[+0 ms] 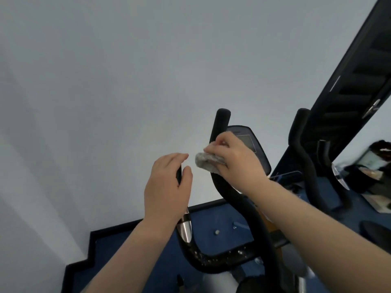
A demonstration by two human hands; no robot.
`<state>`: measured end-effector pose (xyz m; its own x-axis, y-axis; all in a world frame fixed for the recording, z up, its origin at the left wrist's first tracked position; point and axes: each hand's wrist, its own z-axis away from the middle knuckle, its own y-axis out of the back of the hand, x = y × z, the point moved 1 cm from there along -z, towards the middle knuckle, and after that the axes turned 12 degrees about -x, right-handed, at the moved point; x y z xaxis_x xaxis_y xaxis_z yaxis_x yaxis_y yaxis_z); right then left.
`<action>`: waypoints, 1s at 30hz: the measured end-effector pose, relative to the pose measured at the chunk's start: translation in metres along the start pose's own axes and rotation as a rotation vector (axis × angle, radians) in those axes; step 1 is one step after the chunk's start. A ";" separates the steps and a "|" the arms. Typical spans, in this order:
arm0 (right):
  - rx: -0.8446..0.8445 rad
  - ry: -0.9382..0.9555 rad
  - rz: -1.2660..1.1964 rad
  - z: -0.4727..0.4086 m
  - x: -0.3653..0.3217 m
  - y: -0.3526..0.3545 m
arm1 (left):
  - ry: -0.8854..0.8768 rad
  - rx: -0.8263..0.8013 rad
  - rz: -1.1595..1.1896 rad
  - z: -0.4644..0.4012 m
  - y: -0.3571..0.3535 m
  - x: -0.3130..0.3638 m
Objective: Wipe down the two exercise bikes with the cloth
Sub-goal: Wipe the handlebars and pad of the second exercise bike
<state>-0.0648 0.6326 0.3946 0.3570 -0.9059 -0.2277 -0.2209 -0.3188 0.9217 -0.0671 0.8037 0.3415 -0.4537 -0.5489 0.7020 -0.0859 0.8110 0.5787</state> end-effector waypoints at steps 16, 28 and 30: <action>0.242 -0.315 0.028 -0.006 -0.017 -0.026 | -0.021 -0.024 0.022 -0.002 0.004 -0.005; 0.037 -0.187 -0.241 0.012 -0.003 0.010 | 0.023 0.022 0.011 0.001 -0.005 0.003; -0.003 -0.131 -0.113 0.013 -0.006 -0.005 | 0.039 0.029 0.011 -0.002 -0.004 0.000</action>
<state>-0.0779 0.6363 0.3876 0.2581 -0.8929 -0.3689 -0.1829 -0.4201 0.8889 -0.0657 0.8003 0.3404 -0.4197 -0.5467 0.7245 -0.1068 0.8224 0.5587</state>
